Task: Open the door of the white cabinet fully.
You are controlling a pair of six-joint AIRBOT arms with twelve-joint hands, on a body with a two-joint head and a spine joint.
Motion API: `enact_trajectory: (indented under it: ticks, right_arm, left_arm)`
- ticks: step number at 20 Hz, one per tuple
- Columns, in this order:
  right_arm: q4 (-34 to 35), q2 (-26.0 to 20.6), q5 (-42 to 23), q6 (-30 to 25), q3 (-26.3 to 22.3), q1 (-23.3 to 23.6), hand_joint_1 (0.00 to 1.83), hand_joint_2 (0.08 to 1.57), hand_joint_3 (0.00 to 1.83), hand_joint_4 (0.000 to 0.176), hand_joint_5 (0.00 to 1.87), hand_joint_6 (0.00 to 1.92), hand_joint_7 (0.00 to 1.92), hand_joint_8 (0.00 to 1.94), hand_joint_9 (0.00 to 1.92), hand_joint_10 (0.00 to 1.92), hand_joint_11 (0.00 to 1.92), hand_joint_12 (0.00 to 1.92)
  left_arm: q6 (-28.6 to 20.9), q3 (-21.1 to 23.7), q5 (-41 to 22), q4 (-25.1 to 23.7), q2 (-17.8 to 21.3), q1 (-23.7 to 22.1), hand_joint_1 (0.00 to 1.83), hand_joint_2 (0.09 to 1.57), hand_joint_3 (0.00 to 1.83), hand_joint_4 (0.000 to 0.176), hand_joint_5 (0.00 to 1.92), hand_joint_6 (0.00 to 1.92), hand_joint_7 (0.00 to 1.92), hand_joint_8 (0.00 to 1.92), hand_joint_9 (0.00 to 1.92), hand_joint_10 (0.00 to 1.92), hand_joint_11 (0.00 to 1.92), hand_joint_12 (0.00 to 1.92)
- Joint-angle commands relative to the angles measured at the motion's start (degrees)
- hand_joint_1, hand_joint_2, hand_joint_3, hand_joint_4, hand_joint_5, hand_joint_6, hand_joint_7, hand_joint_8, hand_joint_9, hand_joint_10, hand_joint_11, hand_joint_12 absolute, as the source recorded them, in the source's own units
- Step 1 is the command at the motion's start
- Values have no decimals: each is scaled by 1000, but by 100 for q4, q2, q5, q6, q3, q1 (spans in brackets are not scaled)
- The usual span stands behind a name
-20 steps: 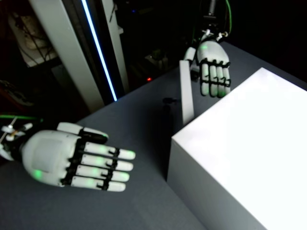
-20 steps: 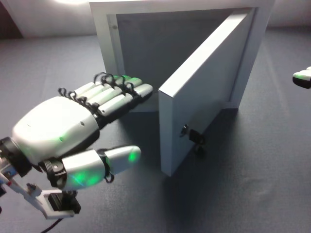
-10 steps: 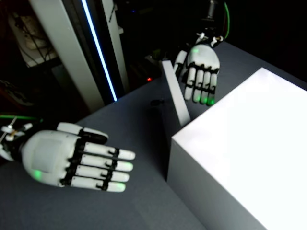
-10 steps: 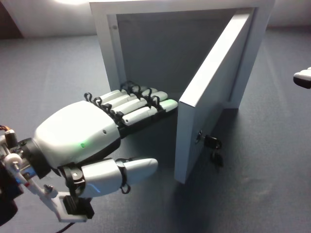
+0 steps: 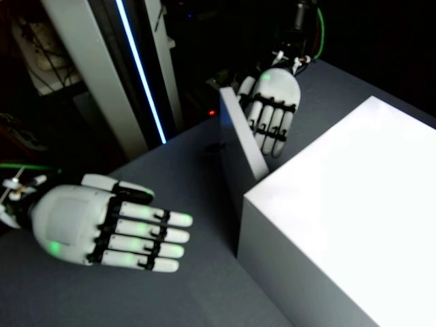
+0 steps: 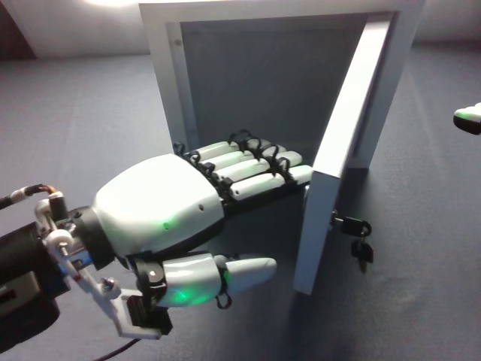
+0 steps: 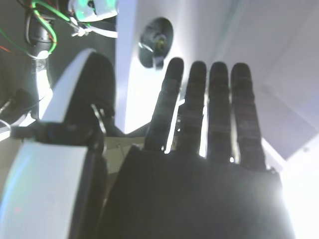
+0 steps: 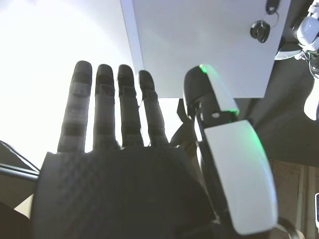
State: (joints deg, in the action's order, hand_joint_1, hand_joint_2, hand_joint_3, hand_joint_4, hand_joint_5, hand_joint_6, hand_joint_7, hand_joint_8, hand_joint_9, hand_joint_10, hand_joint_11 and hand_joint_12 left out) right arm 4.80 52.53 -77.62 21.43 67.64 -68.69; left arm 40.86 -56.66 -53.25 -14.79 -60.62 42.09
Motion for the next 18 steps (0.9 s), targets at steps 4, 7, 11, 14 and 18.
enact_trajectory:
  ticks: [4,7,11,14,18]
  right_arm:
    - [155,-8,-688,-52,27,81,573,1380,2,0,256,2,260,4,244,6,238,17]
    - [155,-2,-689,-52,33,88,600,1376,0,0,263,3,271,5,255,7,246,19]
    - [155,12,-689,-52,43,89,593,1365,0,0,272,5,277,5,257,5,241,16]
    - [155,20,-689,-52,51,94,603,1356,0,0,290,6,294,5,269,5,257,22]
    - [155,33,-688,-52,61,101,564,1371,3,0,272,0,283,0,268,2,257,21]
  left_arm:
    - [-93,-73,-463,-181,-197,-259,302,1398,0,0,151,8,129,11,116,9,117,114]
    - [-164,-148,-402,-293,-322,-382,300,1398,0,0,157,5,113,3,100,0,122,107]
    - [-178,-208,-330,-417,-470,-536,274,1409,0,0,213,8,156,7,121,3,119,95]
    - [-185,-278,-320,-447,-597,-632,239,1405,1,0,208,1,154,1,119,0,112,94]
    - [-188,-363,-322,-500,-759,-784,91,1437,7,0,166,0,111,0,89,0,123,94]
